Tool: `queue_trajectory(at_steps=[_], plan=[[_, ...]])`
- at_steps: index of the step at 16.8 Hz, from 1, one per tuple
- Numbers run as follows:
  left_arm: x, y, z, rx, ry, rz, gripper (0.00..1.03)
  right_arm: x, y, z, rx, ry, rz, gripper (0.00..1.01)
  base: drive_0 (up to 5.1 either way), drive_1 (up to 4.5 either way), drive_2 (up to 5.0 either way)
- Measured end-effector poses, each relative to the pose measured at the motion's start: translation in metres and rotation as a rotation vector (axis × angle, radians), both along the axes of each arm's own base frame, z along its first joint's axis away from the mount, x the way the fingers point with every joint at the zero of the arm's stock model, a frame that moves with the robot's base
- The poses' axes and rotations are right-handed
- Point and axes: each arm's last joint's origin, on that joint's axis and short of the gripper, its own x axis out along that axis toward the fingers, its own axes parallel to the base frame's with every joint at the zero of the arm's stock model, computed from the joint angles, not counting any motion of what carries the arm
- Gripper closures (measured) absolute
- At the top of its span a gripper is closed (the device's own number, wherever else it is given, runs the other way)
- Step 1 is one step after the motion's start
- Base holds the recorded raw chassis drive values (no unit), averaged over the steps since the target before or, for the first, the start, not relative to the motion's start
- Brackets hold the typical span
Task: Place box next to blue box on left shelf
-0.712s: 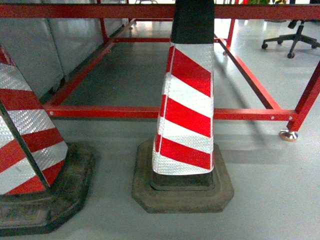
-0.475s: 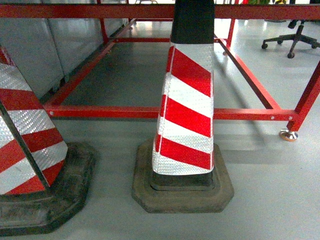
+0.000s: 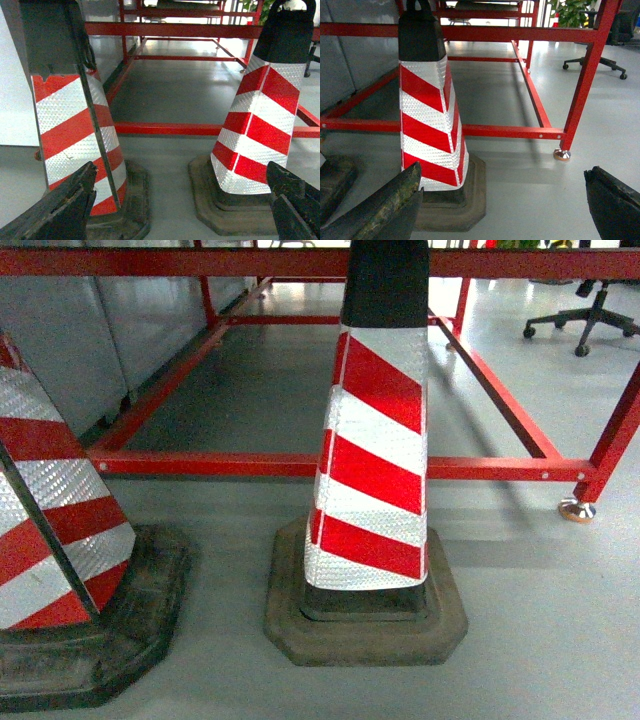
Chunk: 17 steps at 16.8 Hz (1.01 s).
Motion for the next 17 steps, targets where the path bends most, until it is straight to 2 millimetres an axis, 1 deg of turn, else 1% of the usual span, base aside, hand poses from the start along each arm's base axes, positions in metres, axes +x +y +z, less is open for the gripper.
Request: queue_trajectory(at_steps=[17], plan=[[0.0,0.0,0.0,0.0,0.0,0.0,0.05,0.0,0.0,0.0,0.0,0.0,0.0,0.03,0.0,0.0,0.0]])
